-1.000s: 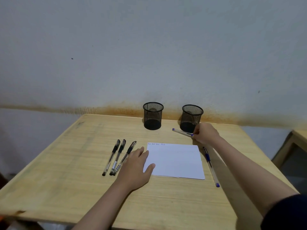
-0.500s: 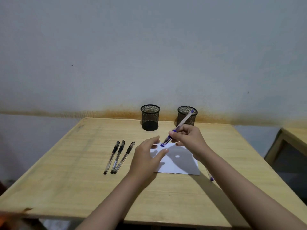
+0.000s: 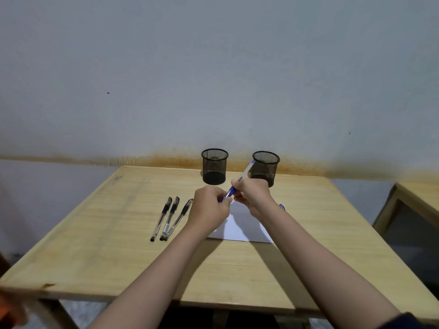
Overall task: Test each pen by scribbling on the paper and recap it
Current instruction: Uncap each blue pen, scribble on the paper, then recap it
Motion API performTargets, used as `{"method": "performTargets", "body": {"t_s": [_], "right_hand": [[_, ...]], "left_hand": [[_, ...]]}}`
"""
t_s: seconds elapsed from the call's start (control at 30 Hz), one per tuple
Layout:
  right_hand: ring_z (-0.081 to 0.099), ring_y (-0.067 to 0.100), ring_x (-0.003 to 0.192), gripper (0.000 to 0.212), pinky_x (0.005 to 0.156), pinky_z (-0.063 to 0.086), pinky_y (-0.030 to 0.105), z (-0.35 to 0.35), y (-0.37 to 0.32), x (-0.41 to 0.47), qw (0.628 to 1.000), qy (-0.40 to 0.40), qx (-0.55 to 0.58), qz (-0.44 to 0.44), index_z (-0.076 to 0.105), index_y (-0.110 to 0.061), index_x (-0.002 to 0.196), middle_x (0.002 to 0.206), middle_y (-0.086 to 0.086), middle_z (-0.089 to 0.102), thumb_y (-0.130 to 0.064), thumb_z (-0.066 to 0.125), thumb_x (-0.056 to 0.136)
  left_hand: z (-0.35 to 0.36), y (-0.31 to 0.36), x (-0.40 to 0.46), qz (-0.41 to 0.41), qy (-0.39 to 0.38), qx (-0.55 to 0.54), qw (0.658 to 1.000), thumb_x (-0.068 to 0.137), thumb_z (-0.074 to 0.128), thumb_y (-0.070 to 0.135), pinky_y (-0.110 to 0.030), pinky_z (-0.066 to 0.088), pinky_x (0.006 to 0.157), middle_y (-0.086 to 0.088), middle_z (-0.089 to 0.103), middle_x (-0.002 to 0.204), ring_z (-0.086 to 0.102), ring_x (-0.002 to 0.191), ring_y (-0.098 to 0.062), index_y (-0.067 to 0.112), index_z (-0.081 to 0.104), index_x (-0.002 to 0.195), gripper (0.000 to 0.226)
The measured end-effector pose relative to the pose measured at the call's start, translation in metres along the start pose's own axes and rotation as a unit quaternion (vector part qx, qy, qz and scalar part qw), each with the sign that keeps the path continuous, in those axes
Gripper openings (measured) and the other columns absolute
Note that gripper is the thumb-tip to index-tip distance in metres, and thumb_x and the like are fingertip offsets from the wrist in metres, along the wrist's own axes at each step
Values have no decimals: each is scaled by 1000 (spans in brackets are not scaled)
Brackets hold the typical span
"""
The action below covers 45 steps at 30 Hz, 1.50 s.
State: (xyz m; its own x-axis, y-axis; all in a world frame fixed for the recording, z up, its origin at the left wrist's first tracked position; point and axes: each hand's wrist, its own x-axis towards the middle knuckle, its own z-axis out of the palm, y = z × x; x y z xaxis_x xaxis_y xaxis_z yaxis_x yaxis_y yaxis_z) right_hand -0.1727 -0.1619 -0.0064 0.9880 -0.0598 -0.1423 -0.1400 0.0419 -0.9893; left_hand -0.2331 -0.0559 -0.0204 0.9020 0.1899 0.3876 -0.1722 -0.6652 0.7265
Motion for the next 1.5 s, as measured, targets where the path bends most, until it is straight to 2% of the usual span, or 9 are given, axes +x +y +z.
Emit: {"method": "performTargets", "body": {"t_s": [0.33, 0.5, 0.67, 0.8, 1.0, 1.07, 1.17, 1.33, 1.5], "right_hand": [[52, 19, 54, 11, 53, 49, 28, 35, 3, 8, 997, -19, 44, 53, 60, -1, 73, 62, 12, 59, -1, 67, 81], [49, 17, 53, 2, 64, 53, 31, 49, 11, 9, 994, -48, 53, 83, 62, 3, 81, 62, 10, 56, 2, 63, 81], [45, 14, 41, 5, 42, 40, 26, 20, -1, 35, 990, 76, 106, 58, 54, 3, 77, 58, 12, 56, 6, 57, 80], [54, 15, 54, 11, 57, 52, 26, -9, -7, 46, 993, 71, 92, 14, 63, -1, 76, 63, 8, 59, -7, 67, 85], [56, 16, 62, 12, 69, 53, 31, -11, 4, 27, 998, 9, 64, -11, 65, -4, 76, 68, 7, 60, -9, 67, 86], [57, 16, 66, 12, 69, 52, 31, -10, 10, 23, 999, -6, 37, -21, 66, -4, 76, 70, 7, 61, -11, 67, 86], [58, 15, 68, 14, 66, 51, 29, -8, 17, 19, 999, -19, 11, -30, 67, 0, 82, 73, 8, 62, -12, 67, 86], [57, 15, 66, 20, 66, 53, 31, -9, 23, 18, 999, -7, 23, -21, 68, 4, 91, 72, 7, 61, -15, 69, 85], [61, 16, 60, 13, 64, 57, 33, -19, 22, 26, 996, 21, 67, -46, 62, -4, 76, 71, 11, 63, -10, 69, 85]], "left_hand": [[-25, -10, 9, -35, -3, 51, 998, 83, 65, 15, -31, 48, 60, -14, 71, 78, 66, 75, -28, 4, 73, 83, 13], [-31, -20, 12, -53, -3, 68, 996, 81, 66, 15, -40, 53, 68, -17, 71, 77, 66, 75, -31, 1, 73, 81, 16], [-40, -28, -3, -51, -5, 33, 998, 77, 70, 11, -23, 45, 62, -6, 68, 74, 62, 69, -18, 5, 74, 85, 10], [-60, -52, -6, -74, 73, -7, 995, 79, 70, 14, -13, 43, 57, 0, 70, 71, 62, 66, -10, 8, 75, 86, 10], [-82, -101, -10, -217, 138, 60, 965, 85, 65, 21, -34, 48, 81, -3, 70, 83, 62, 77, -22, 13, 72, 93, 14], [-84, -124, -10, -250, 122, 136, 951, 85, 65, 28, -40, 40, 90, -4, 70, 94, 61, 90, -26, 17, 72, 95, 17], [-84, -144, -11, -271, 92, 202, 937, 85, 64, 30, -41, 34, 90, -8, 64, 112, 54, 108, -31, 19, 73, 97, 18], [-81, -149, -16, -274, 74, 226, 932, 86, 61, 22, -44, 35, 89, -12, 58, 107, 49, 110, -35, 16, 72, 92, 14], [-74, -122, -12, -219, 103, 173, 955, 87, 56, 25, -49, 30, 102, -12, 45, 126, 42, 120, -34, 17, 52, 130, 44]]}}
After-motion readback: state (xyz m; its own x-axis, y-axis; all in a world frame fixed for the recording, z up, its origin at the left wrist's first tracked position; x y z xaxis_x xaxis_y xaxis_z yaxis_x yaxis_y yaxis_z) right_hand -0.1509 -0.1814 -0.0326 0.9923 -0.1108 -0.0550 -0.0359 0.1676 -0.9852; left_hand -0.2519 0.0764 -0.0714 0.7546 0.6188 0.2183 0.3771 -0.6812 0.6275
